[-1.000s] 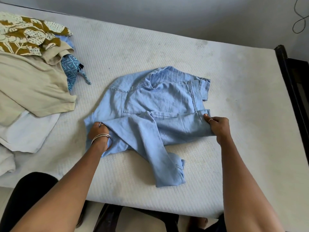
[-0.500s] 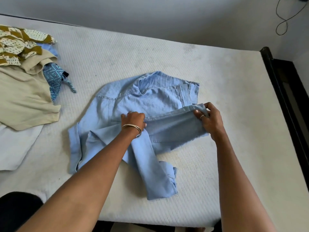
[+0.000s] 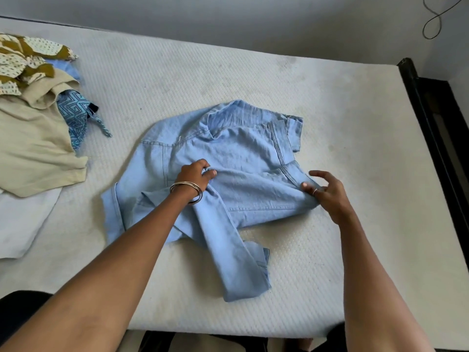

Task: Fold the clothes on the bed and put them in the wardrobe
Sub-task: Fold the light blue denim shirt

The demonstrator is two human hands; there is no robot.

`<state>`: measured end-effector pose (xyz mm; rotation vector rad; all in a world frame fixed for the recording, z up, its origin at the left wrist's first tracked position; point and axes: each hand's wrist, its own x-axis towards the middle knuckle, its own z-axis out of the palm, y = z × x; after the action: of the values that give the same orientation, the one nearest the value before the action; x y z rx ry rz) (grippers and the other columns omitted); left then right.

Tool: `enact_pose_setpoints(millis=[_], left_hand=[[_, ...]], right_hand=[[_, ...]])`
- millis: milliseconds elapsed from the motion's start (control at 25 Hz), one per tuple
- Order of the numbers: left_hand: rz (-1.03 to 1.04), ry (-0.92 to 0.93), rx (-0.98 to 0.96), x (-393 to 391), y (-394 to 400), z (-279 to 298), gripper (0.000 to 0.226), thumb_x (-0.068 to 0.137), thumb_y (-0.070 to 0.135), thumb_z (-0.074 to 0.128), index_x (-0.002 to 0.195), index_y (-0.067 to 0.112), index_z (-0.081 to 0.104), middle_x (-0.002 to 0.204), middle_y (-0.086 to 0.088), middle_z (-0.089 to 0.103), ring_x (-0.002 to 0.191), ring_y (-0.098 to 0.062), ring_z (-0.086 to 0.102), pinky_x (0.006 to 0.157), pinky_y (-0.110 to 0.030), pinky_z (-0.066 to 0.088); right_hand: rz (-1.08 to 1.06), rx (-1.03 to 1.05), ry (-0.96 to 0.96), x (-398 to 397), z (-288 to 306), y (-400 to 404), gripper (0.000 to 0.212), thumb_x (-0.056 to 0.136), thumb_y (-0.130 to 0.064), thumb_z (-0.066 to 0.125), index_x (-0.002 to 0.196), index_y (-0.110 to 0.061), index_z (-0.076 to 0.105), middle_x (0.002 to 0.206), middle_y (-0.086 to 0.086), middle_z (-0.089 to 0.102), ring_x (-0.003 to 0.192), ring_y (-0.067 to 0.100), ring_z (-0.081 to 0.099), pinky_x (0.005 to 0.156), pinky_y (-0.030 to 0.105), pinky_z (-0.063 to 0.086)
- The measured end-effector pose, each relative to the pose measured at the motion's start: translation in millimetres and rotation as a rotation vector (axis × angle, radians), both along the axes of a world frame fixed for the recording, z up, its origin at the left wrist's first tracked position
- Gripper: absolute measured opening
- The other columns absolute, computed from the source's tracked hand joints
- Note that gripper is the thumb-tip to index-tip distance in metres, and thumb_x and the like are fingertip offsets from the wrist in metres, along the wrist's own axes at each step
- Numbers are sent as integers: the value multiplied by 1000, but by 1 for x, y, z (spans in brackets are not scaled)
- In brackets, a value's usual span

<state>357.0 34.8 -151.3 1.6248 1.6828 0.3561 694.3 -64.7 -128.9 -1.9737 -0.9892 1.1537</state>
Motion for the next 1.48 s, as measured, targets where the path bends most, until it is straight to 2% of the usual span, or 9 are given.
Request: enact_pose_setpoints(millis=[160, 360, 480, 600, 800, 1000, 1120, 1360, 1480], left_hand=[[-82, 276, 43, 4, -10, 2, 38, 91, 57, 50, 109, 26, 63, 103, -4, 70, 104, -30, 61, 85, -38, 43], [79, 142, 166, -47, -38, -4, 64, 79, 73, 35, 109, 25, 64, 106, -7, 67, 105, -35, 60, 87, -49, 47], [-33, 424, 198, -87, -66, -8, 81, 68, 84, 36, 122, 28, 59, 119, -8, 59, 111, -37, 53, 89, -52, 44], [-95, 581, 24, -118, -71, -9, 74, 72, 75, 59, 133, 34, 50, 127, -3, 51, 120, -31, 44, 95, -47, 36], [162, -52, 58, -129, -61, -14, 35, 76, 16, 79, 107, 6, 66, 87, -7, 65, 83, -25, 61, 69, -21, 44], [192, -135, -7, -140, -82, -11, 65, 62, 1, 86, 120, 14, 60, 88, -5, 57, 76, -17, 50, 69, -19, 44], [292, -78, 38, -138, -85, -7, 49, 72, 0, 79, 117, 5, 62, 94, -11, 62, 85, -25, 57, 79, -28, 45], [487, 11, 10, -128, -83, 2, 26, 81, 4, 68, 105, 10, 63, 100, -15, 68, 95, -34, 63, 77, -31, 44], [426, 159, 110, -121, -79, 8, 27, 82, -6, 49, 101, 11, 60, 98, -20, 61, 87, -39, 59, 68, -38, 44]], right_hand=[[-76, -273, -467, -6, -20, -6, 28, 95, -35, 59, 120, -23, 53, 100, 10, 68, 106, 32, 58, 94, 45, 38], [-95, 90, -648, -52, -9, 1, 44, 90, -30, 64, 131, -20, 50, 127, 5, 60, 123, 29, 43, 97, 46, 29], [60, -77, -688, -71, -15, 18, 74, 86, -41, 70, 147, -26, 32, 151, 7, 33, 137, 33, 25, 105, 54, 24], [113, -209, -803, -65, -10, 46, 49, 90, -34, 65, 136, -25, 50, 138, 12, 46, 132, 35, 29, 104, 61, 20], [-239, -102, -839, -82, 3, 58, 42, 87, -9, 61, 127, -18, 51, 131, 17, 43, 125, 37, 33, 102, 56, 26], [137, -95, -425, -150, 0, -8, 33, 85, -45, 71, 85, -13, 66, 85, 9, 67, 85, 28, 65, 79, 38, 53], [445, -433, -320, -167, -8, -69, 57, 66, -59, 81, 59, -23, 39, 60, -4, 44, 63, 19, 49, 55, 30, 33], [185, 131, 209, -137, 41, -78, 12, 81, -14, 77, 80, -11, 66, 73, 14, 64, 70, 18, 56, 66, 34, 43], [199, 197, -99, -104, 70, -47, 4, 90, -13, 69, 94, -14, 69, 82, 14, 71, 74, 23, 63, 65, 37, 49]])
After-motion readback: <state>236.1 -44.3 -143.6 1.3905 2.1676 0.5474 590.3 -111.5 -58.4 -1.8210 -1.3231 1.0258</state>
